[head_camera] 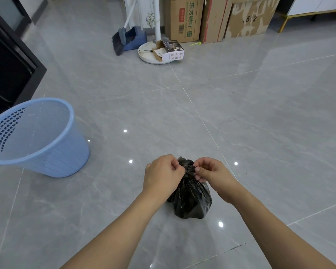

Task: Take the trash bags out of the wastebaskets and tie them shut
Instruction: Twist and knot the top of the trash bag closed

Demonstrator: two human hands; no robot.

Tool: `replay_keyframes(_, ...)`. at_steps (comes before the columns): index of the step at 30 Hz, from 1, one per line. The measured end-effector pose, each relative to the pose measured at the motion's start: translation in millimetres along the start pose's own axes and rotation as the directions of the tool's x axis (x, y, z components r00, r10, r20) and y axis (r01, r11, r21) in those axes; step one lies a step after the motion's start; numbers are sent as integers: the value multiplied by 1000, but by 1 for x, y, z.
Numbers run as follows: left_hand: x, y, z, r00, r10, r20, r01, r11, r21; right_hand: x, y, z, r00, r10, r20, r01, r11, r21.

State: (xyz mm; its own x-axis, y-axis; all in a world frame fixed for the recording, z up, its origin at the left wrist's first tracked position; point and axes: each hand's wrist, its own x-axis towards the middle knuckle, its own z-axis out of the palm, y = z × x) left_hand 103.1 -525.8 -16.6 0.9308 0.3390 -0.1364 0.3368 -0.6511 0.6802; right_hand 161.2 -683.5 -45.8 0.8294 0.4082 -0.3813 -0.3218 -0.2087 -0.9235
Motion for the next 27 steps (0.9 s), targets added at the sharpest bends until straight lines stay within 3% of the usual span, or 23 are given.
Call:
replay_keyframes(3,2,-10,-1,998,-45,38,47,997,-68,0,6,-8,1000,-15,-12,14,994,-107)
replay_keyframes(5,3,-14,0,997,-50,57,56,993,-108,1,7,-8,1000,7,-11,-8,997,-71)
replay_keyframes(9,4,-18,4,996,-41,83,53,986,-155,4,-4,-4,967,254,-1,-253,964,81)
replay_keyframes(12,5,-19,6,995,-31,91,46,984,-172,4,-13,-4,909,414,46,-406,906,-123)
replay_keyframes(14,5,-18,7,996,-32,83,46,984,-173,3,-14,-4,903,421,87,-404,900,-162)
replay_keyframes(18,6,-17,8,996,-51,73,65,978,-200,4,-8,-9,935,309,173,-324,944,63)
replay_keyframes(22,8,-20,8,987,-128,93,148,953,-264,5,-6,-12,927,329,182,-358,919,163)
replay_keyframes(27,6,-24,9,983,-147,113,173,947,-270,6,-9,-13,931,364,38,-365,931,8)
